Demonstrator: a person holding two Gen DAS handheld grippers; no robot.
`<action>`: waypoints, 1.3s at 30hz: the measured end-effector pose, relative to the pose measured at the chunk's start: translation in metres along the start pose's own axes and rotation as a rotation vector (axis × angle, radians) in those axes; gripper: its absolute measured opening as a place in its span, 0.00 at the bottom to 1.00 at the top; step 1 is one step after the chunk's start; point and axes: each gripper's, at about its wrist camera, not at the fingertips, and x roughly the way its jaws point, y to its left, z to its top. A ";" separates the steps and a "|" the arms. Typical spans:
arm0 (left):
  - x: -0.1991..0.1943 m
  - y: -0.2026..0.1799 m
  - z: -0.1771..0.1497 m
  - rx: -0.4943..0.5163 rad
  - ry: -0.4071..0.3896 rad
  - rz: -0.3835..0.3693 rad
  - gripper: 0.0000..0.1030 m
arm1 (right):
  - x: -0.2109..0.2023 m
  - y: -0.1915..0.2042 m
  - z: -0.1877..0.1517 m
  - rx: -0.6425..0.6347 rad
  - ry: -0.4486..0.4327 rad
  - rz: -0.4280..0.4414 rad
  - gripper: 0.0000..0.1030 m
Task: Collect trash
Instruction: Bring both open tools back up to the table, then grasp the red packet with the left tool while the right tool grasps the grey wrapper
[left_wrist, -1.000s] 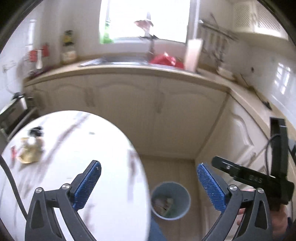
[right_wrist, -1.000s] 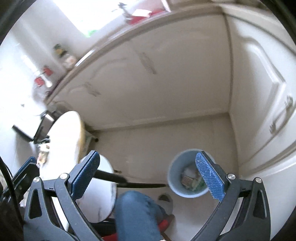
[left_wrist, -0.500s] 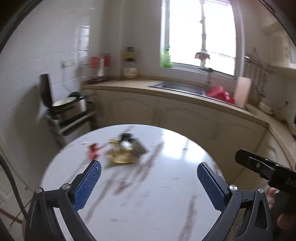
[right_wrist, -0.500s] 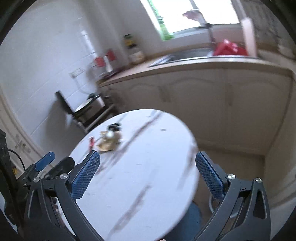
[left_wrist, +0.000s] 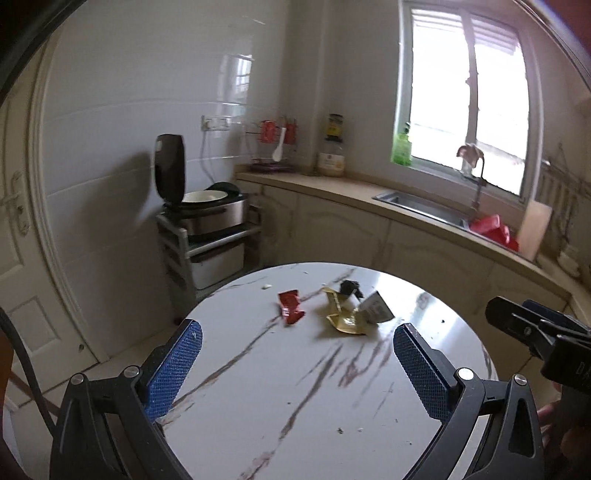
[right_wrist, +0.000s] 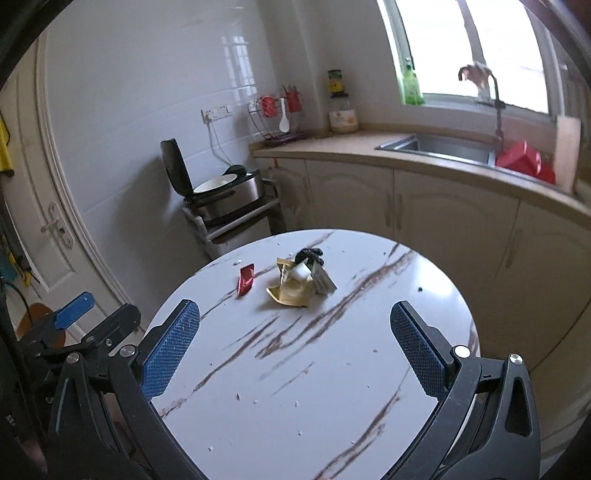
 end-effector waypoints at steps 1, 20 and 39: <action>-0.001 0.005 -0.001 -0.009 -0.005 0.003 0.99 | -0.001 0.003 0.000 -0.007 -0.005 -0.007 1.00; 0.052 0.016 0.012 -0.025 0.054 0.023 0.99 | 0.038 0.008 0.004 -0.054 0.049 -0.029 1.00; 0.260 0.024 0.054 0.023 0.301 0.063 0.99 | 0.234 -0.058 -0.001 -0.001 0.351 -0.045 0.98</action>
